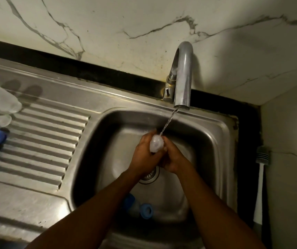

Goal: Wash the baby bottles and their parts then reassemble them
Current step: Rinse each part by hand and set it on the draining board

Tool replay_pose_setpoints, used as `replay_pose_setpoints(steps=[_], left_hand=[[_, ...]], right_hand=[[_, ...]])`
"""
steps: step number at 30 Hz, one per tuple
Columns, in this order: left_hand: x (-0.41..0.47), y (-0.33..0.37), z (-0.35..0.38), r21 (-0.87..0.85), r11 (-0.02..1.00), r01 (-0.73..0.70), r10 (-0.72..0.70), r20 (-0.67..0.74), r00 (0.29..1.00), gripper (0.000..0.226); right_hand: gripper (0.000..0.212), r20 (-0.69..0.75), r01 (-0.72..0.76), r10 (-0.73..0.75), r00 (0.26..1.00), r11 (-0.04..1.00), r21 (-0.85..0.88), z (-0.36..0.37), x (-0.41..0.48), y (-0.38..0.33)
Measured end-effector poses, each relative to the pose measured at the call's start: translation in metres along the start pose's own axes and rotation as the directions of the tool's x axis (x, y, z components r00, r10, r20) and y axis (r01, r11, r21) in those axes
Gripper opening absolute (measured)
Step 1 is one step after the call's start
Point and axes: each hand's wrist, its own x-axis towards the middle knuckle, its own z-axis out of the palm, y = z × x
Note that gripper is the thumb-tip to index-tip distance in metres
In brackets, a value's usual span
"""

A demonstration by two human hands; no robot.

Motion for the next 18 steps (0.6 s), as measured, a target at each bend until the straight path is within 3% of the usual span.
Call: replay_pose_setpoints(steps=[5, 9, 12, 18], left_hand=[[0.026, 0.030, 0.014, 0.017, 0.987, -0.158, 0.158, 0.037, 0.987, 0.038], [0.038, 0.037, 0.021, -0.221, 0.974, -0.048, 0.030, -0.087, 0.996, 0.011], [0.042, 0.042, 0.022, -0.371, 0.928, -0.009, -0.049, -0.145, 0.988, 0.017], [0.048, 0.047, 0.008, -0.561, 0.820, 0.117, -0.197, -0.085, 0.977, 0.027]], right_hand=[[0.044, 0.048, -0.009, -0.003, 0.999, 0.971, 0.241, -0.006, -0.009, -0.013], [0.049, 0.061, 0.069, -0.096, 0.994, 0.936, 0.345, 0.001, -0.007, -0.013], [0.040, 0.043, 0.091, -0.115, 0.992, 0.925, 0.370, 0.008, -0.005, -0.011], [0.029, 0.008, 0.154, -0.171, 0.985, 0.907, 0.392, 0.012, -0.007, 0.003]])
